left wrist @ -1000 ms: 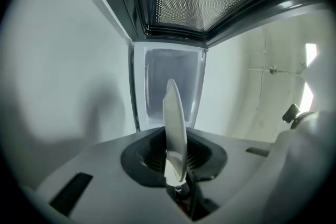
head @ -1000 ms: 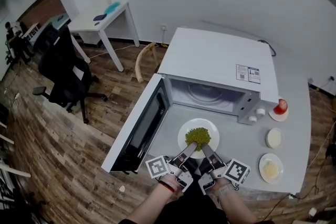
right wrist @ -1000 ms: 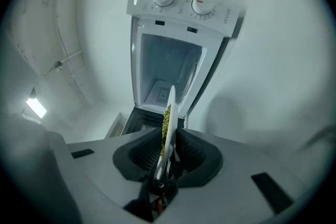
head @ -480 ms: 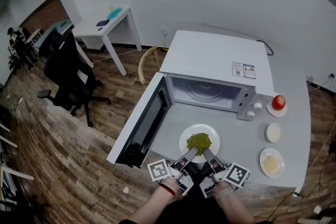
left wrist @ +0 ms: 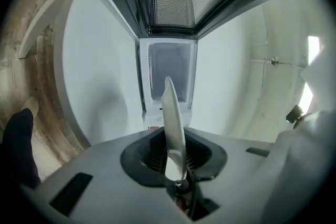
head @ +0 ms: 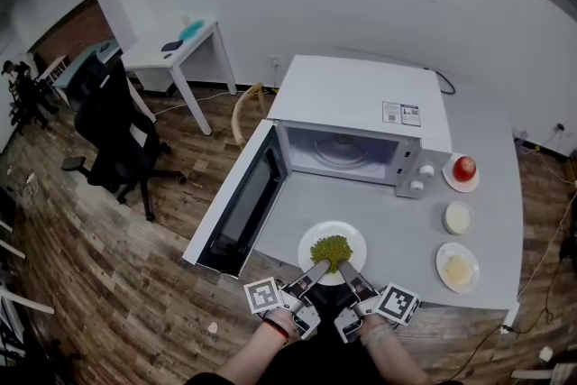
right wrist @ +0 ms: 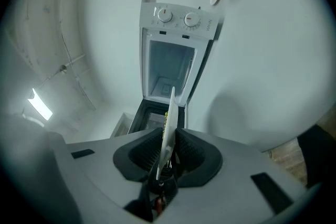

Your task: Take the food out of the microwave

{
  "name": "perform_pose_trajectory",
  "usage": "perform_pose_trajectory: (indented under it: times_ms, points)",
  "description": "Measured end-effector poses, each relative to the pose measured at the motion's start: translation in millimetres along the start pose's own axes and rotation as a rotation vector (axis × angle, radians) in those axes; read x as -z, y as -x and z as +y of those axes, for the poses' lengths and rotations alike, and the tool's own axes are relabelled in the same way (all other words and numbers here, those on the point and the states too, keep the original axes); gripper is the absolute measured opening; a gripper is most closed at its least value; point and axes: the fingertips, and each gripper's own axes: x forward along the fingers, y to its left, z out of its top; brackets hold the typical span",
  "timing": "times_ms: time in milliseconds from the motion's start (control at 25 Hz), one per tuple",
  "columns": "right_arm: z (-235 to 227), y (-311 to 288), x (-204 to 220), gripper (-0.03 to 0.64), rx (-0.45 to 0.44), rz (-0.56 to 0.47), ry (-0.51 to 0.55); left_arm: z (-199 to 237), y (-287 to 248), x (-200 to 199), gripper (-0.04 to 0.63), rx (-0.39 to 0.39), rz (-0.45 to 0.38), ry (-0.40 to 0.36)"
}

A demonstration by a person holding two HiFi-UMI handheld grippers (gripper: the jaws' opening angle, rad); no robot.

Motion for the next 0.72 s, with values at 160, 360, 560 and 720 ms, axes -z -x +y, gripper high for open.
perform_pose_trajectory:
  times_ms: [160,360,560,720]
  points:
    - [-4,10,8,0.089,0.015,-0.002,-0.009,-2,7,9,0.066,0.002,-0.006,0.001]
    - [4,19,16,0.089,0.005,-0.003,0.012,-6,17,17,0.066,0.006,-0.012,0.004]
    - [14,28,19,0.089,-0.027,-0.02,0.012,-12,21,27,0.066,0.022,0.005,-0.003]
    - [18,36,22,0.089,-0.041,-0.034,-0.016,-16,23,35,0.066,0.027,0.021,-0.003]
